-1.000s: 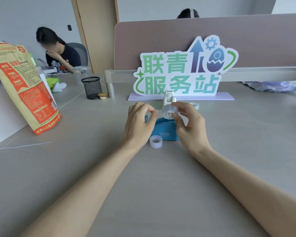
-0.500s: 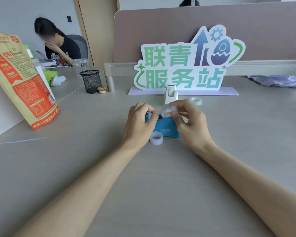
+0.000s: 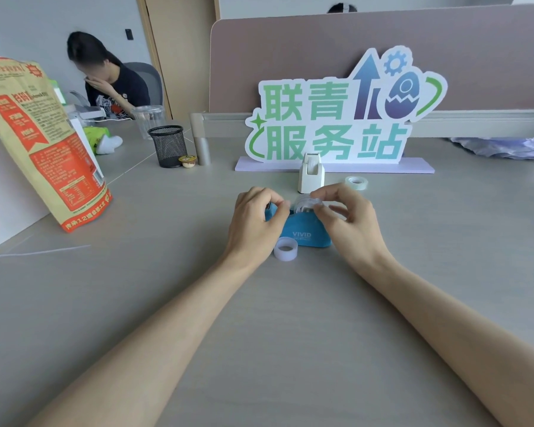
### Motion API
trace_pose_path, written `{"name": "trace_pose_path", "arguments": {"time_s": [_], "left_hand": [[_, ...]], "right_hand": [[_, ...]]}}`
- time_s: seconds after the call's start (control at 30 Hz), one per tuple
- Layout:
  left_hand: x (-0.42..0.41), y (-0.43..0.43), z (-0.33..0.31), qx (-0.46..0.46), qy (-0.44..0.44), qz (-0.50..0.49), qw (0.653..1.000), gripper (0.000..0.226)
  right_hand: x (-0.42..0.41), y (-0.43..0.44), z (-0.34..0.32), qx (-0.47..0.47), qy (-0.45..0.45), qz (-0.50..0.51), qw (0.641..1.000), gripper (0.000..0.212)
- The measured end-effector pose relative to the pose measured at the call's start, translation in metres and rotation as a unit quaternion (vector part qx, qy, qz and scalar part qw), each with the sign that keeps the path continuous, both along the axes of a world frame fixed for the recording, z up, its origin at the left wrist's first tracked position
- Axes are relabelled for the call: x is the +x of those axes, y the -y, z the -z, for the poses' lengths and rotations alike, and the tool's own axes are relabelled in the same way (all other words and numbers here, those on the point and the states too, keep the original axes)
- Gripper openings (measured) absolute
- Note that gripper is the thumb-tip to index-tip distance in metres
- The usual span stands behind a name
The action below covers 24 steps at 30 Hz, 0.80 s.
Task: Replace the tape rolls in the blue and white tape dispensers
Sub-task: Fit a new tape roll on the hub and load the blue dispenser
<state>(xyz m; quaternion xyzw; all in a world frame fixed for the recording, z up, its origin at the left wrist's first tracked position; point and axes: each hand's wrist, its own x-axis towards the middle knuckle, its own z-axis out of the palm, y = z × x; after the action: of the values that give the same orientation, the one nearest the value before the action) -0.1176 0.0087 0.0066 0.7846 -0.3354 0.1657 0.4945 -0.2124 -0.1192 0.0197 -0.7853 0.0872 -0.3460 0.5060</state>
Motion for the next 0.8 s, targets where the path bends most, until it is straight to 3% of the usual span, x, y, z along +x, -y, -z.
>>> {"name": "trace_pose_path", "arguments": {"time_s": [0.13, 0.6, 0.8], "left_hand": [[-0.001, 0.000, 0.000, 0.001, -0.004, 0.001, 1.000, 0.012], [-0.001, -0.005, -0.002, 0.014, 0.035, -0.028, 0.999, 0.013], [-0.002, -0.004, -0.003, 0.016, 0.044, -0.039, 0.998, 0.012]], "right_hand": [[-0.004, -0.003, -0.003, -0.009, -0.007, 0.020, 1.000, 0.021], [0.002, -0.005, 0.009, -0.217, 0.031, 0.095, 0.971, 0.029], [-0.003, -0.004, 0.007, -0.236, 0.029, 0.092, 0.967, 0.030]]}}
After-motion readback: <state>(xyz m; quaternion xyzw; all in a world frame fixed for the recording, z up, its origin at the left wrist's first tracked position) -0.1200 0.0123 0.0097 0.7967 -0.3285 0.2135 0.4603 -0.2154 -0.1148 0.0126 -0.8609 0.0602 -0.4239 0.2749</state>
